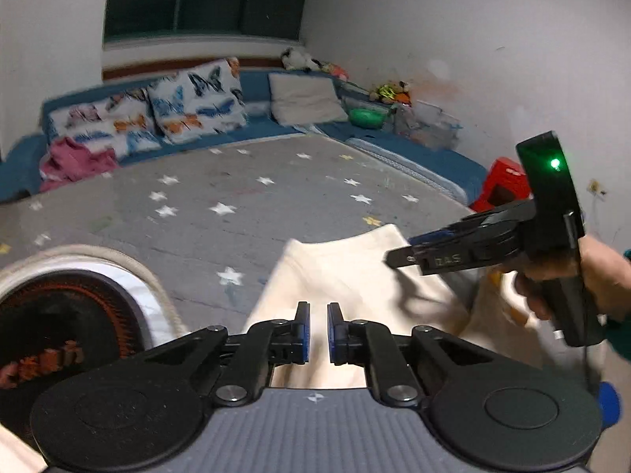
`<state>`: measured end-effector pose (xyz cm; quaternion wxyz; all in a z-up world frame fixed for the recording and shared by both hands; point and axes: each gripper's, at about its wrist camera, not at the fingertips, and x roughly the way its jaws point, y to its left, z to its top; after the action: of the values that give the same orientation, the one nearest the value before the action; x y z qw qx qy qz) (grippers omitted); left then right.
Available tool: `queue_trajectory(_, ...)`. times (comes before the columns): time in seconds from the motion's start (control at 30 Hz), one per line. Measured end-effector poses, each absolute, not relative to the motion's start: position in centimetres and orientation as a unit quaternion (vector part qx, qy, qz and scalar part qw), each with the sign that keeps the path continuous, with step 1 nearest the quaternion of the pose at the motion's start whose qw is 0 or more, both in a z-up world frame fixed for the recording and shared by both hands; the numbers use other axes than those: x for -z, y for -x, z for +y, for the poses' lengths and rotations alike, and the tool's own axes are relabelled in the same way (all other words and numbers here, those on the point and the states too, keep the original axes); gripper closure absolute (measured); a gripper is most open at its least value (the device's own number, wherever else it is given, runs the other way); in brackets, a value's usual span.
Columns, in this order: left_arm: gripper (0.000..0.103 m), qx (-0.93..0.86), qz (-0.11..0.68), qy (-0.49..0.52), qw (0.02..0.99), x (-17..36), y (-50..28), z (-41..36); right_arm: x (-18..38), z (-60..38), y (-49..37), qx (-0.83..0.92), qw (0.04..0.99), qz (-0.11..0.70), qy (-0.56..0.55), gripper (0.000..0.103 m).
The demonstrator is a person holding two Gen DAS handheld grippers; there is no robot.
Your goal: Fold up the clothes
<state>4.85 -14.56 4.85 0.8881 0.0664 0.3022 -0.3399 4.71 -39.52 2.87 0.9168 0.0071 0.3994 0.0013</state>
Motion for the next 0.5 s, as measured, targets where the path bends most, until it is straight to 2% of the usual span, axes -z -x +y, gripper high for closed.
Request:
queue_trajectory(0.07, 0.057, 0.327, 0.296, -0.070, 0.895, -4.8, -5.0, -14.3, -2.9, -39.6, -4.7, -0.002, 0.917, 0.400, -0.007, 0.066)
queue_trajectory(0.1, 0.053, 0.321, 0.293, -0.071, 0.898, -4.8, -5.1, -14.2, -2.9, -39.6, -4.8, -0.003, 0.916, 0.400, -0.006, 0.066)
queue_trajectory(0.23, 0.051, 0.363, 0.293, -0.086, 0.880, -4.5, -4.5, -14.5, -3.0, -39.5, -4.7, -0.003, 0.916, 0.400, -0.002, 0.067)
queue_trajectory(0.5, 0.053, 0.415, 0.297, -0.154, 0.846, -2.4, -2.3, -17.2, -3.2, -39.0, -5.0, -0.011, 0.915, 0.404, 0.003, 0.077)
